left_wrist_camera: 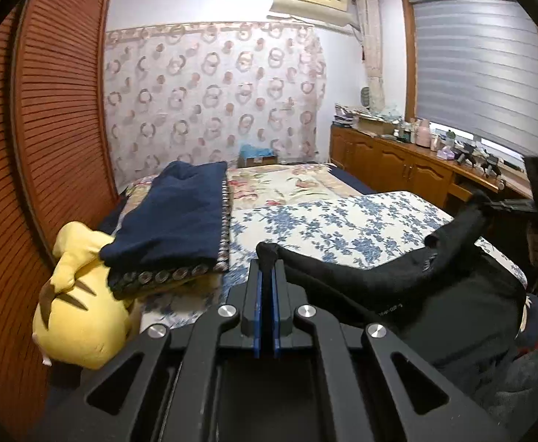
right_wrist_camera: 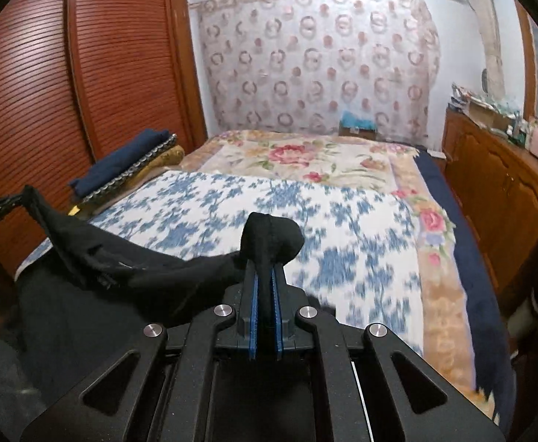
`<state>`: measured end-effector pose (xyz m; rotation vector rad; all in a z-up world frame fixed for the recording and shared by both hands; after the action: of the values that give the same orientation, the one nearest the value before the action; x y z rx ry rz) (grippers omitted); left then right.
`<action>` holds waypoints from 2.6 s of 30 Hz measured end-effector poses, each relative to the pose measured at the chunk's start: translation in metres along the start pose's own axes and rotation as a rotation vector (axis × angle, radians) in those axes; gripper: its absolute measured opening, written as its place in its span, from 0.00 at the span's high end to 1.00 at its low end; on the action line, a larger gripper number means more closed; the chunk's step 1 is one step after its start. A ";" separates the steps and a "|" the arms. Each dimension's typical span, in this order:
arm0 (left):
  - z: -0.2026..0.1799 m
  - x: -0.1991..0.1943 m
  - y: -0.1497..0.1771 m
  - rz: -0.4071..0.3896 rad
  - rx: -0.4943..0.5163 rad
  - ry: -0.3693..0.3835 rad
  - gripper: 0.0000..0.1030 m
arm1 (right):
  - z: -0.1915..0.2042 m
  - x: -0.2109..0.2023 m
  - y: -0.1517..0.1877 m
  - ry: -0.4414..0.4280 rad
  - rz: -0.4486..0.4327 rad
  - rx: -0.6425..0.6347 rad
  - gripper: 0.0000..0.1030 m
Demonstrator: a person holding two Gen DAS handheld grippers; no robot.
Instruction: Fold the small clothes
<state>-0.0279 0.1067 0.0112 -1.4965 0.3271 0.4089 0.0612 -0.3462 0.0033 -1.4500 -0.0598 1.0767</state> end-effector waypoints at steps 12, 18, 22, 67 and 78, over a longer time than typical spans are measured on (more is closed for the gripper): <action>0.010 -0.021 0.016 0.025 0.005 -0.012 0.98 | 0.025 -0.038 0.032 -0.009 0.046 -0.028 0.96; 0.009 -0.010 0.044 0.115 0.011 -0.015 0.98 | 0.021 -0.023 0.071 -0.002 0.158 0.030 0.96; 0.004 0.001 0.058 0.177 0.017 -0.024 0.98 | 0.019 -0.014 0.087 0.011 0.213 0.049 0.96; -0.009 0.114 0.055 0.393 0.065 -0.021 0.56 | -0.043 0.052 0.059 0.108 0.215 0.123 0.44; -0.004 0.116 0.057 0.400 0.025 0.005 0.56 | -0.033 0.056 0.059 0.050 0.241 0.077 0.56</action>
<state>0.0498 0.1109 -0.0924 -1.4059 0.6377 0.7153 0.0808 -0.3502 -0.0822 -1.4388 0.1943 1.2234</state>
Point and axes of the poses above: each gripper's, at about its wrist camera, not at the fingertips, and x roughly the way its jaws point, z to its left, y to its underside, the point moved 1 cm from there along x, roughly the way its jaws point, and after that the axes turned 13 degrees about -y, right-handed, at the moved point
